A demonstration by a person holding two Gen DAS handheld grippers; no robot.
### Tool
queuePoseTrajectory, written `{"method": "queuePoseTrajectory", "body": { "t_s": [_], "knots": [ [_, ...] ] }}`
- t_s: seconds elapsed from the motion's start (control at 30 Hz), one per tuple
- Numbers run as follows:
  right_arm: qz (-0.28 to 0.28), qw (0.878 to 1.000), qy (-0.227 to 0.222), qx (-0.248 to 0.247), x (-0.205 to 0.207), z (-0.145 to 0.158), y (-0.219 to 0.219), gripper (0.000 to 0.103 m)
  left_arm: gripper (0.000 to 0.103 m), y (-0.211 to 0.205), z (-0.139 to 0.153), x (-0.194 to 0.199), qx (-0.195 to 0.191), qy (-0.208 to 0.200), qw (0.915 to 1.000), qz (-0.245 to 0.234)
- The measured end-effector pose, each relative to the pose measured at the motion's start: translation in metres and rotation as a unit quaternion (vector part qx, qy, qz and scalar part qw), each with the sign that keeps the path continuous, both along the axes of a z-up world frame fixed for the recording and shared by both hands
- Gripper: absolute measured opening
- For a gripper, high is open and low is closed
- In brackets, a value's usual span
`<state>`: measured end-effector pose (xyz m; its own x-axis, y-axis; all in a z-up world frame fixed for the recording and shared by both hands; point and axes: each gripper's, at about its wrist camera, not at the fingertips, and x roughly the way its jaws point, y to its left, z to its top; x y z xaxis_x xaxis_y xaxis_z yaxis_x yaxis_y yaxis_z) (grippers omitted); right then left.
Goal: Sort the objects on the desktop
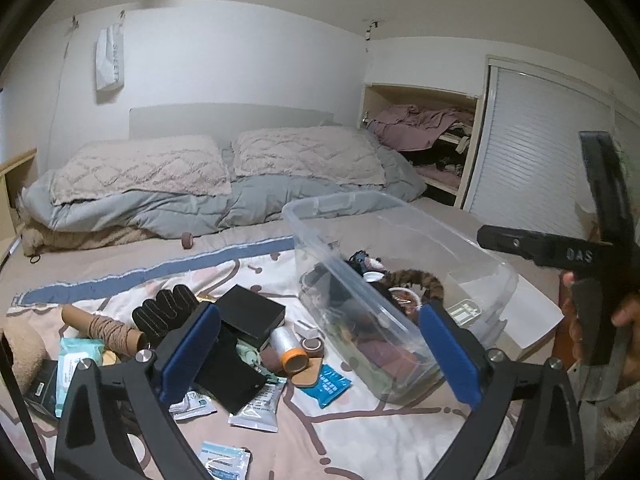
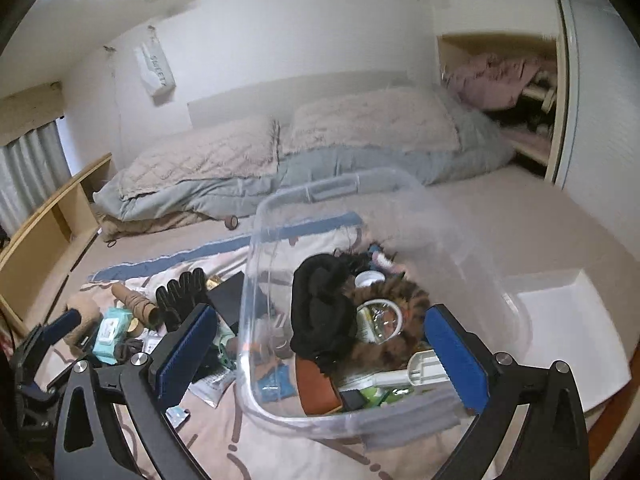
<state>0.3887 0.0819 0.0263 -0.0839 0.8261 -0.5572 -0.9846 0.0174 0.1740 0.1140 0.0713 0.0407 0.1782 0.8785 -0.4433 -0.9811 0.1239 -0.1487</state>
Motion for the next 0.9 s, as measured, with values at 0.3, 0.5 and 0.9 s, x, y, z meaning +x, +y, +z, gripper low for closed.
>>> {"method": "queuePoseTrajectory", "body": {
  "t_s": [0.3, 0.5, 0.9],
  "knots": [
    [-0.006, 1.0, -0.007, 0.026, -0.01, 0.016, -0.058, 0.103, 0.103, -0.023, 0.03, 0.031, 0.008, -0.021, 0.9996, -0.017],
    [-0.027, 0.998, -0.042, 0.045, -0.021, 0.018, -0.093, 0.103, 0.103, -0.046, 0.037, 0.054, 0.005, -0.021, 0.9996, -0.017],
    [-0.056, 0.996, -0.039, 0.062, -0.023, -0.001, -0.142, 0.103, 0.103, -0.09, 0.022, 0.063, -0.008, 0.0, 0.9994, 0.034]
  ]
}}
